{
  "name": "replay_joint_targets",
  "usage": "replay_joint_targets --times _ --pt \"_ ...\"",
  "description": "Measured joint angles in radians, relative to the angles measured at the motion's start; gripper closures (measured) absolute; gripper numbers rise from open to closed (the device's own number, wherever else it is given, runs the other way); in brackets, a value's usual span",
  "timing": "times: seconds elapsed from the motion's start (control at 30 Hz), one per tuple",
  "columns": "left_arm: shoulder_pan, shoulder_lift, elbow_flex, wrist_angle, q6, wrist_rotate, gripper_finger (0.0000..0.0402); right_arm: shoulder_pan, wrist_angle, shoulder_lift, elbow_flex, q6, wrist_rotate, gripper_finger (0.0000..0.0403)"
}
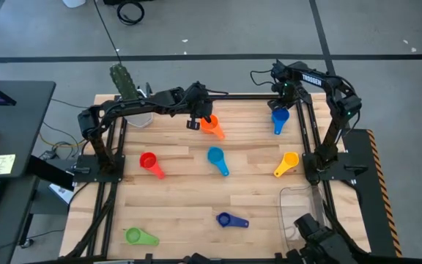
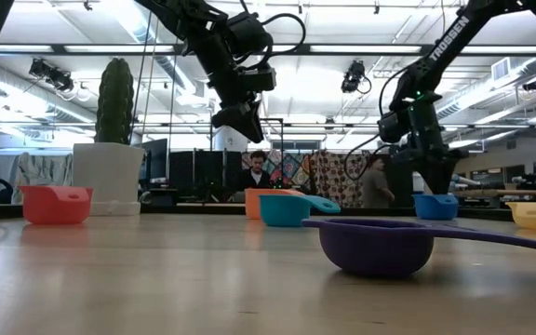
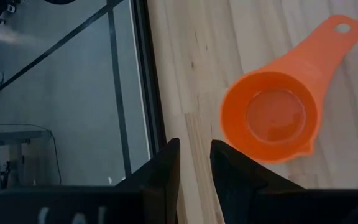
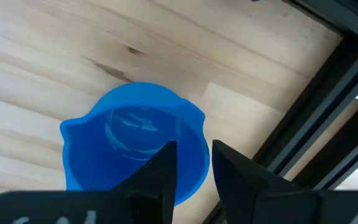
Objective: Nest measuring cups in basket
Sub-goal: Stack the blue measuring cup on top of the orange measuring cup
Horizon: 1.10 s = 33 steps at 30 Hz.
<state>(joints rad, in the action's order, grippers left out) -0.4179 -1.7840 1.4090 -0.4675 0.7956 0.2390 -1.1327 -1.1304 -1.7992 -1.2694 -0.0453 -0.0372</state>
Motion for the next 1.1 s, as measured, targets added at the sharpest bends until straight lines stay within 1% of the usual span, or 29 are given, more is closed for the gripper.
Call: replay_joint_targets --times 0.17,0.33,0.7,1.1 --pt "0.0 0.0 0.0 0.0 0.0 0.0 0.0308 -0.011 -0.011 -0.011 -0.001 0.001 0.002 0.0307" --pt "0.0 0.0 0.0 0.0 0.0 0.0 0.0308 -0.015 -0.016 -0.014 -0.002 0.044 0.0 0.0325" --pt "0.0 0.0 0.0 0.034 0.0 0.0 0.0308 -0.021 -0.016 -0.014 -0.002 0.076 -0.004 0.0393" --pt "0.0 0.0 0.0 0.046 0.0 0.0 0.0308 -0.021 -0.018 -0.014 -0.002 0.106 -0.014 0.0398"
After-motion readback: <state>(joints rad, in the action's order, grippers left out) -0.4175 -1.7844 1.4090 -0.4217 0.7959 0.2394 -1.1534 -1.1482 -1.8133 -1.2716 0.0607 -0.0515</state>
